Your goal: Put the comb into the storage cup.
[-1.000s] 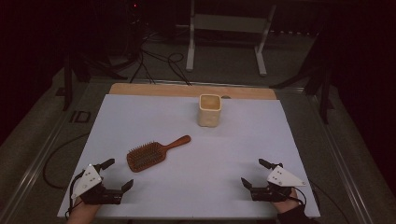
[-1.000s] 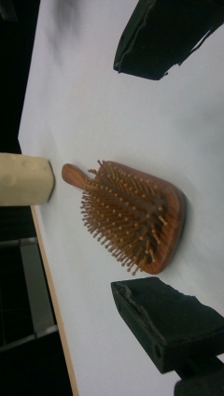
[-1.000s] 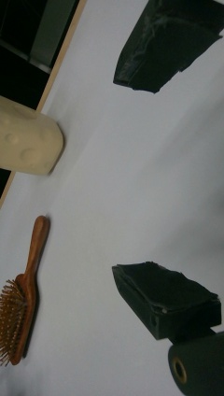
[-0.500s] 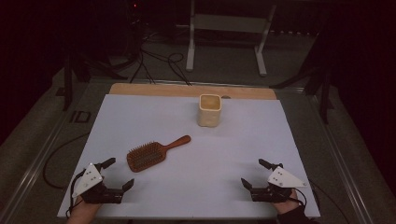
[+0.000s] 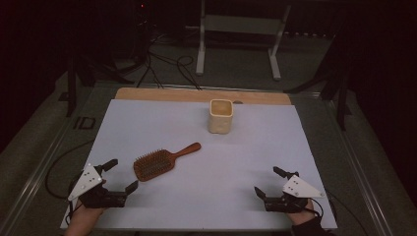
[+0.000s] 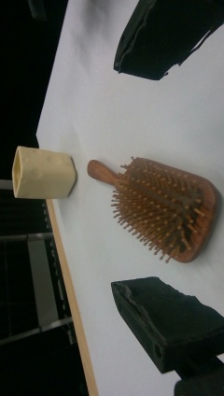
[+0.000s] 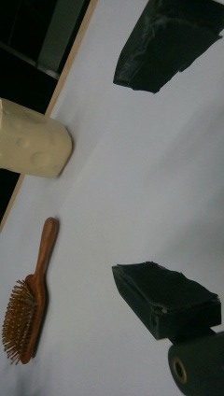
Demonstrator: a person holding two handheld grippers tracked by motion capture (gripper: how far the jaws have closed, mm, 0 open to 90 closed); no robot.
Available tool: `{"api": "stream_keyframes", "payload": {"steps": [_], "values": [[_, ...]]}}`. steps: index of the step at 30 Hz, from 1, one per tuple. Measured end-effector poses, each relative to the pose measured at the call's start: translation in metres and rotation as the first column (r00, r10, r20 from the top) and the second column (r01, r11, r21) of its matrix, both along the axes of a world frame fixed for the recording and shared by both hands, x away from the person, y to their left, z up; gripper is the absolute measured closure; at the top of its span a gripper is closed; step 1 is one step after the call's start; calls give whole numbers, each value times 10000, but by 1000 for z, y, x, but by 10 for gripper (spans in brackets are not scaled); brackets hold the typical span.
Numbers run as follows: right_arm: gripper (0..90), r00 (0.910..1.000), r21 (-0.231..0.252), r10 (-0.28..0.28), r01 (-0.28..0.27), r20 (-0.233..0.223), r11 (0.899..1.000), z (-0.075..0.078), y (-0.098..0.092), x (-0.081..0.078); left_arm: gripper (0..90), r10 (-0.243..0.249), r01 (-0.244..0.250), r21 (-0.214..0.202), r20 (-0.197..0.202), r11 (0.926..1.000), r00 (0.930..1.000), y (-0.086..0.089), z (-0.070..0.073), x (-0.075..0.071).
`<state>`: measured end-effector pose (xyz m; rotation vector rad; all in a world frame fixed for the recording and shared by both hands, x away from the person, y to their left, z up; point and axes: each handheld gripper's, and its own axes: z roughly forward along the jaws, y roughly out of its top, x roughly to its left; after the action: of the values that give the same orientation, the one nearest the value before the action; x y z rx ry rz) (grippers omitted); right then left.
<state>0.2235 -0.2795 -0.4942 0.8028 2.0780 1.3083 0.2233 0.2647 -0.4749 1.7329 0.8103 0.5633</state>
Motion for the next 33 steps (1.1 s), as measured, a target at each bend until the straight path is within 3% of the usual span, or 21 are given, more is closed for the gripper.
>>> {"api": "stream_keyframes", "payload": {"steps": [3, 11, 16, 23, 33], "values": [[81, 10000, 20, -8, 8, 70, 10000, 1, 1, -1, 0, 208, -207, 52, -53, 9998, 9998, 0, 12, 3], [82, 10000, 35, 11, -11, 88, 10000, 2, 1, -1, 0, 9, -9, -28, -55, 10000, 10000, 0, 43, 13], [82, 9999, 82, 24, -25, 154, 10000, 3, 2, -2, 0, -192, 195, 270, -126, 9994, 9997, -5, 58, 20], [82, 9999, 103, 32, -33, 139, 9999, 3, 2, -2, 0, -573, 585, 258, -445, 9980, 9974, -16, 72, 33], [82, 9999, 129, 45, -47, 159, 9999, 3, 1, -2, 0, -1061, 1093, 591, -540, 9922, 9929, -41, 84, 53]]}}
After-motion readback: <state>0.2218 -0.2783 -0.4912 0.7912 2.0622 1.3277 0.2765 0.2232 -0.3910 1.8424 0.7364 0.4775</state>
